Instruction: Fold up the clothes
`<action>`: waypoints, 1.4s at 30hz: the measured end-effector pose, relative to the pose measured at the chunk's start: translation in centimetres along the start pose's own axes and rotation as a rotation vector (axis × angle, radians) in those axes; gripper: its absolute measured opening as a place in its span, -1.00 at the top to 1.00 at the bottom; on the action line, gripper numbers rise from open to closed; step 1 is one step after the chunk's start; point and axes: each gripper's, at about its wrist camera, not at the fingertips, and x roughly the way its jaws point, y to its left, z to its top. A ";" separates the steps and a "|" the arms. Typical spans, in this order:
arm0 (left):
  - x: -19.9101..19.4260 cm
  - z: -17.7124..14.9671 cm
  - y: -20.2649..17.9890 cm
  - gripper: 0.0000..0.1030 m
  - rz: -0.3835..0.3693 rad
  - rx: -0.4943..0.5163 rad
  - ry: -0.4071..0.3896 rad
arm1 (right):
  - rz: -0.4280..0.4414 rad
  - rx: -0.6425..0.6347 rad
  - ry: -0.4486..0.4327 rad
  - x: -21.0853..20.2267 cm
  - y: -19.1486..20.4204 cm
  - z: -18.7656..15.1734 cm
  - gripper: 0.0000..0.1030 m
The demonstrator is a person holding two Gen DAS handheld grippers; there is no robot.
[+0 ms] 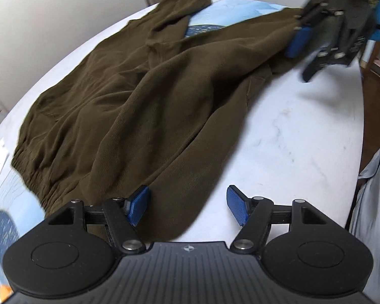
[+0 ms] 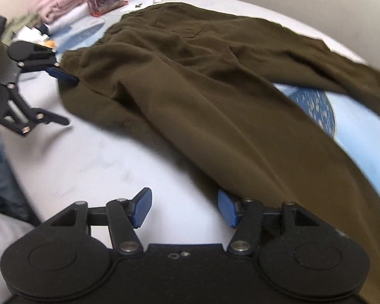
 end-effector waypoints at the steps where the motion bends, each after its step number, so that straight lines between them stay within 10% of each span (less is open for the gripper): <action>1: 0.3 -0.1 0.2 -0.29 -0.008 0.014 -0.009 | -0.019 -0.011 0.001 0.5 0.3 0.3 -1.00; 9: -0.1 0.2 3.0 0.82 -0.093 -0.069 -0.096 | -0.133 -0.008 0.010 0.8 -0.5 1.1 -1.00; 17: -6.7 -0.2 6.4 0.88 -0.270 -0.071 -0.198 | 0.190 0.007 -0.044 -7.9 -1.0 0.8 -1.00; 21: -6.8 -2.2 7.2 0.88 -0.433 -0.065 -0.110 | 0.331 0.028 0.042 -8.0 -0.5 -0.9 -1.00; 27: -4.7 -3.0 5.4 0.87 -0.466 -0.001 0.018 | 0.373 0.105 0.189 -3.9 -0.2 -3.1 -1.00; 29: -5.3 -2.6 5.4 0.72 -0.460 0.002 -0.001 | 0.357 0.119 0.163 -5.0 -0.7 -3.3 -1.00; 33: -6.2 -0.8 6.1 -0.40 -0.366 -0.039 -0.110 | 0.249 0.169 0.102 -7.9 -3.0 -4.4 -1.00; 38: -3.6 2.1 6.2 -0.38 -0.292 -0.095 -0.212 | -0.032 0.318 0.055 -11.0 -7.6 -7.4 -1.00; 42: 0.1 1.8 5.4 -0.35 -0.368 -0.157 -0.113 | -0.268 0.466 0.036 -13.2 -12.3 -10.5 -1.00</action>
